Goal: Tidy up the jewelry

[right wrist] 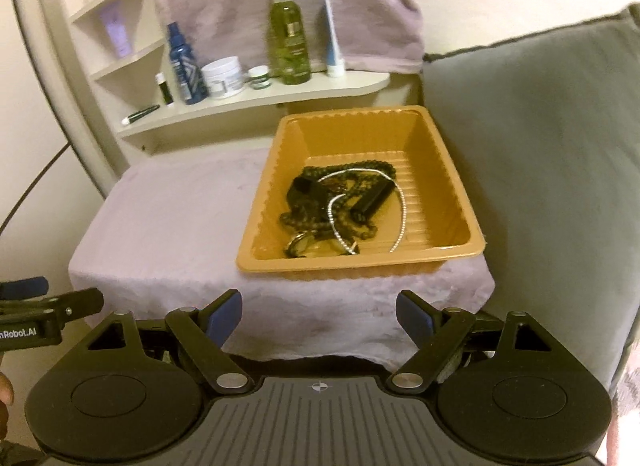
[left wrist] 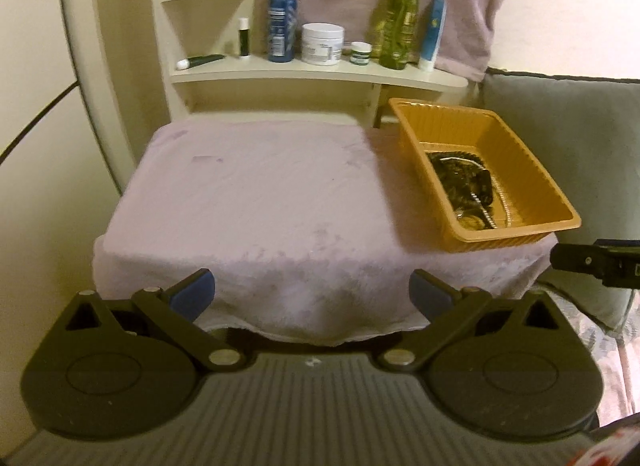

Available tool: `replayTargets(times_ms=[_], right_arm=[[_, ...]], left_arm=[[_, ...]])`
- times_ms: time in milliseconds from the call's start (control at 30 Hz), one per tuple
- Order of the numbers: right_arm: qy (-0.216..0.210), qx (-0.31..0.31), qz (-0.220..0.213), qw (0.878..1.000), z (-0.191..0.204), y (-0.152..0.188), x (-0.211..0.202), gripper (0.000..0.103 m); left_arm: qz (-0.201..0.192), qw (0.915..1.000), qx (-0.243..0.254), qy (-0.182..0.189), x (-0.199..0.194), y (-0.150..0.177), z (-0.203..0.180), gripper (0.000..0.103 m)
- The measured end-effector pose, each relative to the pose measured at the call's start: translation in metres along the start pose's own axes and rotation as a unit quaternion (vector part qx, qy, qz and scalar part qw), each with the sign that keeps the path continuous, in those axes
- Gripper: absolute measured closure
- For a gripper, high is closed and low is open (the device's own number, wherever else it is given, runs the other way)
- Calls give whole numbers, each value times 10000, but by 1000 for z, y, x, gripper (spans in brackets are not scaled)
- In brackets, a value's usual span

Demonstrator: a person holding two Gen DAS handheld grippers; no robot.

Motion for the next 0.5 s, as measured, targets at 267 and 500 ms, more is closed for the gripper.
replayTargets(times_ms=[267, 500], right_arm=[[-35, -115, 13, 9999, 13, -2, -4, 19], [-86, -192, 66, 9998, 21, -1, -6, 19]], left_arm=[[-94, 9994, -107, -331, -12, 0, 14, 1], [-140, 9992, -106, -349, -18, 2, 15, 0]])
Point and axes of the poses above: each gripper's, at about its wrist camera, not at the fingertips, and x roughly the way its jaws point, z to its left, y to its underside, the point moved 9 cm from there along x, roughly the way its jaws point, and after that the axes turned 8 degrees about -x, right-handed, at the moved point
